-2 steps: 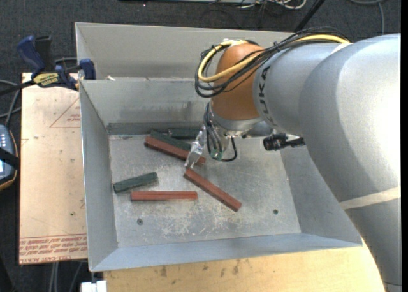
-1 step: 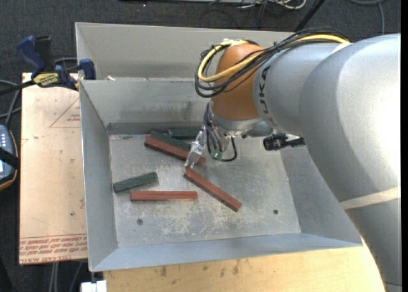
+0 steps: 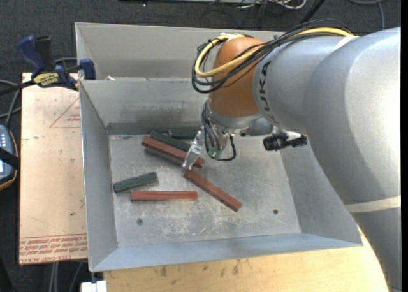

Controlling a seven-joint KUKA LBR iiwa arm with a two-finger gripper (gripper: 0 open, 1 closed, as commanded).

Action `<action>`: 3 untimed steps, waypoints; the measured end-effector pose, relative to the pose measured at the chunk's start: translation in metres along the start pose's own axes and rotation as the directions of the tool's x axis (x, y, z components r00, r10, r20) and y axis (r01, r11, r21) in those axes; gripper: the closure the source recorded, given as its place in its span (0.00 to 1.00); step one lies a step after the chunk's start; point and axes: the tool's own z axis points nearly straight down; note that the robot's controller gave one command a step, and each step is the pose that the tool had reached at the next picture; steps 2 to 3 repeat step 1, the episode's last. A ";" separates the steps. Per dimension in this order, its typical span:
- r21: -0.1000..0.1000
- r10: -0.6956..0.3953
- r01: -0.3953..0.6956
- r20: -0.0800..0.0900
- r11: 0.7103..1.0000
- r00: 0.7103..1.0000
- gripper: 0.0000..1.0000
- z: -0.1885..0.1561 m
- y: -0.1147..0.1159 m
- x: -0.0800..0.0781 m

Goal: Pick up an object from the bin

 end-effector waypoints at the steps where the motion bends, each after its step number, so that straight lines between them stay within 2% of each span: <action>1: -0.001 0.008 -0.008 0.002 1.000 1.000 1.00 -0.135 -0.004 -0.001; 3: -0.001 0.008 -0.008 0.002 1.000 1.000 1.00 -0.135 -0.004 -0.001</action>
Offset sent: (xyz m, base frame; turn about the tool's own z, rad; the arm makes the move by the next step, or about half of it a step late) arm 0.0000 0.0000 0.0000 0.0000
